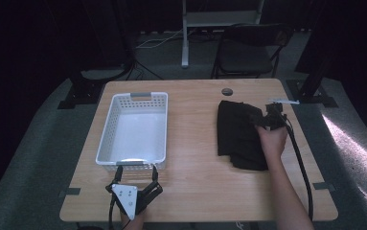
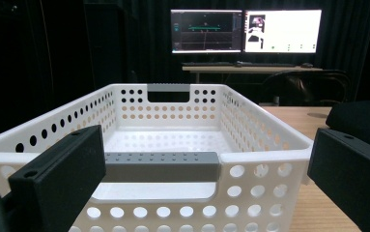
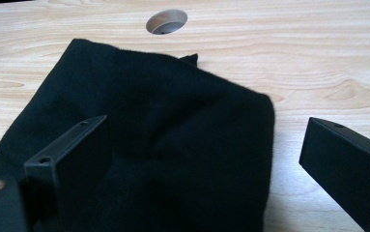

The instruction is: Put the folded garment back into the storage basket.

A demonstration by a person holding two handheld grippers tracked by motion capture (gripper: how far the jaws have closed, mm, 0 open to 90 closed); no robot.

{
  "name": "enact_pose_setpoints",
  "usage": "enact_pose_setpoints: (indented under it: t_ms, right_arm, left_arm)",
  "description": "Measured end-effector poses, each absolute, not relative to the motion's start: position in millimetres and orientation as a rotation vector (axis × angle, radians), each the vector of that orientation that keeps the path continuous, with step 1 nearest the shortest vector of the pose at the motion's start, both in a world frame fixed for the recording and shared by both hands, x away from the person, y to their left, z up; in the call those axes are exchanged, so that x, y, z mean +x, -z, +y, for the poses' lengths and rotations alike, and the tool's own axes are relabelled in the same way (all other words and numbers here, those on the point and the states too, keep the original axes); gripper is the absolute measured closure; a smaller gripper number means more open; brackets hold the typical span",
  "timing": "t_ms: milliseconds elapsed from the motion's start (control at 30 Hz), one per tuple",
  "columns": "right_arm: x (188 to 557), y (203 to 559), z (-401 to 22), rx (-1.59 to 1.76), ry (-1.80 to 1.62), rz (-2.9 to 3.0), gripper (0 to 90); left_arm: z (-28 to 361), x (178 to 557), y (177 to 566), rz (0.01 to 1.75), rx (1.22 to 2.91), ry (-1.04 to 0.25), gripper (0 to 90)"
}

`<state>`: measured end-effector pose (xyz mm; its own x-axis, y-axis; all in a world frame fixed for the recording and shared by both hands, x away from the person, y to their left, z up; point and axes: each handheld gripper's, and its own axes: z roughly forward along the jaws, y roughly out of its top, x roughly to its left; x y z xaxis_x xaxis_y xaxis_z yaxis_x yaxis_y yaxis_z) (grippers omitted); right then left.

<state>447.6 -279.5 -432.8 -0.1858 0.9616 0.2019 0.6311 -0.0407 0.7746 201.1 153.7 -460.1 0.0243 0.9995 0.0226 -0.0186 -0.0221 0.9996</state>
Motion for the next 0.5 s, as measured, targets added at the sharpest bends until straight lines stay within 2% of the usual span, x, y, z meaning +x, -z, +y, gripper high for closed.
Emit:
enact_pose_setpoints:
  t_ms: [500]
  right_arm:
    - [454,450,-277,1.737,-1.106,1.897,4.0]
  left_arm:
    - [154,201,460,1.167,1.223,-1.216,0.8]
